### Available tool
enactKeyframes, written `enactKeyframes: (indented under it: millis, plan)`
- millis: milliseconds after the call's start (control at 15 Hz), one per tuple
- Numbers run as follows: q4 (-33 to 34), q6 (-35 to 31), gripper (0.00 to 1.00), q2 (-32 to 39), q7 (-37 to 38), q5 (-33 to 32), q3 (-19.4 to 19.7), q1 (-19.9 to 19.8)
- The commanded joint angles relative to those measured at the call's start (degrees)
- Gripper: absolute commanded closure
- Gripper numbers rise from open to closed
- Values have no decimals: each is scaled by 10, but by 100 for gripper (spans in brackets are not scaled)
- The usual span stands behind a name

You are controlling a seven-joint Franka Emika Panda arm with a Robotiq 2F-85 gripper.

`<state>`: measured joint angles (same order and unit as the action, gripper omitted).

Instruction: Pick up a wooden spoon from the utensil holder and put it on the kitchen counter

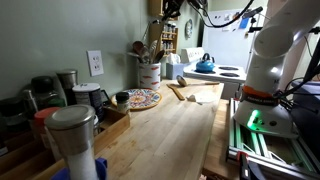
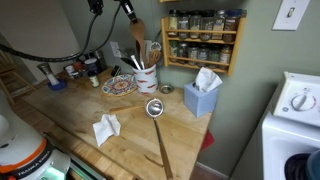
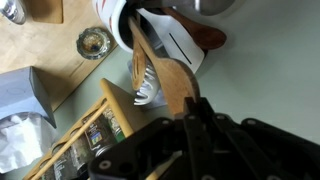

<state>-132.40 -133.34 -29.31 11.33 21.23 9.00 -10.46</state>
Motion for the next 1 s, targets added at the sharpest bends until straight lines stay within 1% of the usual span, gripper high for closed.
enactKeyframes:
  millis: [0,467,600,733,933]
  plan:
    - [-5,36,98,-35,36,-9,-8,-3]
    - [-2,60,98,-95,79,-9,-29,-4]
    - [1,78,98,-106,95,-12,-35,-7]
    - [7,112,98,-118,111,-13,-38,-9]
    - [14,193,98,-135,109,-8,-31,0]
